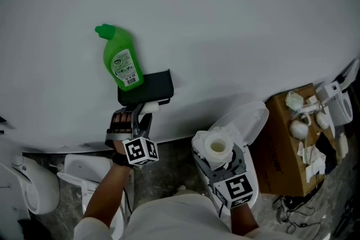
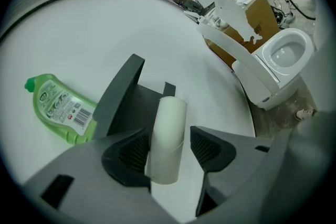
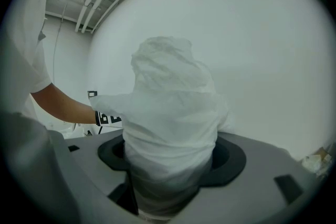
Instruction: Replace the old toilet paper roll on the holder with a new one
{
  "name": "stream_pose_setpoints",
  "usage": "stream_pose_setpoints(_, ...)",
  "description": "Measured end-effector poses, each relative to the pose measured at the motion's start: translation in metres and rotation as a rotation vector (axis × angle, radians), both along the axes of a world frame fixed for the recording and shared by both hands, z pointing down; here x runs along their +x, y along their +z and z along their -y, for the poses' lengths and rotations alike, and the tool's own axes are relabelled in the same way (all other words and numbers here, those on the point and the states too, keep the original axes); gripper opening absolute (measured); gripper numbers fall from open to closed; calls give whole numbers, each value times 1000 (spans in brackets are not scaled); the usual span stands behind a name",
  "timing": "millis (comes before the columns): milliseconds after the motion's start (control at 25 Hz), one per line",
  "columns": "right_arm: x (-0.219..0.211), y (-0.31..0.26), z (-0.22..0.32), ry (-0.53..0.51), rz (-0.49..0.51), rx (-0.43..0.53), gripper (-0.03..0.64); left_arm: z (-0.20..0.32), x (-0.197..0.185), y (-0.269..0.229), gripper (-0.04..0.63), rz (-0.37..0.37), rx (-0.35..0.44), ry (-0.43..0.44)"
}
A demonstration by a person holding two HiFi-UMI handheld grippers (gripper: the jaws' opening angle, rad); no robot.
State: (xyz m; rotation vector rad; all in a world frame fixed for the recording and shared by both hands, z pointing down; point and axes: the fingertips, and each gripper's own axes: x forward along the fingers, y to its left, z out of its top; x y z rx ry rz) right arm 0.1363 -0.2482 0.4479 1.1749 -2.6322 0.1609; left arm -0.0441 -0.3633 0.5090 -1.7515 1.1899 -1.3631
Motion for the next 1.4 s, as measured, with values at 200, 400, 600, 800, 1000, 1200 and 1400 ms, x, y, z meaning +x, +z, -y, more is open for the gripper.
stream_pose_setpoints(200, -5, 1, 4, -14, 14, 3, 330, 3, 2, -4, 201, 4, 13, 16)
stream_pose_setpoints(400, -1, 1, 2, -6, 15, -1, 330, 3, 15, -7, 193, -19, 19, 48)
stream_pose_setpoints(600, 13, 4, 1, 29, 13, -1, 330, 5, 38, -8, 190, -34, 22, 106)
stream_pose_setpoints(800, 21, 7, -4, 48, 7, -9, 330, 11, 61, -9, 190, -43, 22, 157)
stream_pose_setpoints(1000, 31, 7, -6, 79, 3, -12, 330, 17, 87, -11, 187, -53, 28, 210)
stream_pose_setpoints(1200, 43, 13, -12, 107, -29, -38, 330, 20, 106, -13, 187, -79, 33, 243)
stream_pose_setpoints(1400, 49, 8, -14, 136, -30, -23, 330, 18, 128, -16, 184, -85, 41, 297)
